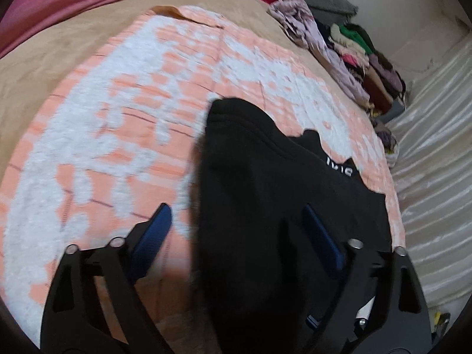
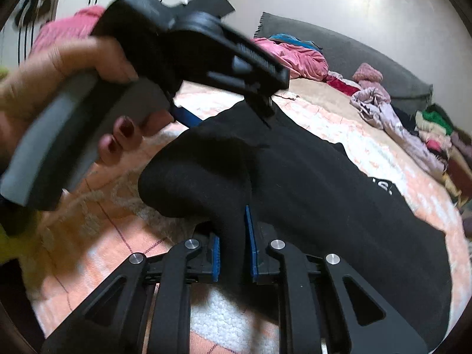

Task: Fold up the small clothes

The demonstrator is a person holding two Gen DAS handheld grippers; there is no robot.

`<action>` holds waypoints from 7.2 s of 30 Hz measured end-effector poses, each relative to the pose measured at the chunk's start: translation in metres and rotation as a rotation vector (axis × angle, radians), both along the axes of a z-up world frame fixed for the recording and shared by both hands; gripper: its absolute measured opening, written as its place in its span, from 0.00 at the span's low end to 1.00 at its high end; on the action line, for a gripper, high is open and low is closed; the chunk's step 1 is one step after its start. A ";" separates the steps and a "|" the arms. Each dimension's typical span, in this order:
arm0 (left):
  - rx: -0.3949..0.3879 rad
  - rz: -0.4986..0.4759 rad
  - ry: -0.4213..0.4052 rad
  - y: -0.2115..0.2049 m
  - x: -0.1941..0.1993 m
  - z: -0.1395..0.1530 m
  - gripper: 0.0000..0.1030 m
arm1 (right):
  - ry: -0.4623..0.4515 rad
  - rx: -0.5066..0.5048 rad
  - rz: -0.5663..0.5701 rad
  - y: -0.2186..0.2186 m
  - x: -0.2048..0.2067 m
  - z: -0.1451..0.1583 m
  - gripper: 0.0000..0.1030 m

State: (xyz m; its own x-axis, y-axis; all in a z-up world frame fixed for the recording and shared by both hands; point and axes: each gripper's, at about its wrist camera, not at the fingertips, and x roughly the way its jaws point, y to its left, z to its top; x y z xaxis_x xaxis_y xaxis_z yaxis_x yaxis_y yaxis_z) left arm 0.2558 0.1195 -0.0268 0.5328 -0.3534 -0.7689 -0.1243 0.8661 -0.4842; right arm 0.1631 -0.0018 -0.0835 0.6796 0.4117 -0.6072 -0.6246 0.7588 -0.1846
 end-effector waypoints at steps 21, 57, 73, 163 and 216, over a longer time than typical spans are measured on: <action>0.164 -0.076 -0.107 -0.067 -0.006 0.073 0.09 | 0.016 0.316 -0.104 -0.064 -0.013 0.035 0.12; 0.373 -0.288 -0.054 -0.313 0.033 0.073 0.11 | 0.145 0.659 -0.415 -0.251 -0.037 0.014 0.07; 0.146 -0.242 -0.172 -0.272 0.006 0.083 0.43 | 0.256 0.760 -0.497 -0.282 -0.029 -0.004 0.07; 0.300 -0.286 -0.183 -0.241 -0.065 0.014 0.44 | 0.253 0.355 -0.491 -0.281 0.117 0.043 0.06; 0.257 -0.293 -0.167 -0.241 -0.069 0.012 0.49 | 0.179 0.344 -0.510 -0.302 0.041 0.063 0.32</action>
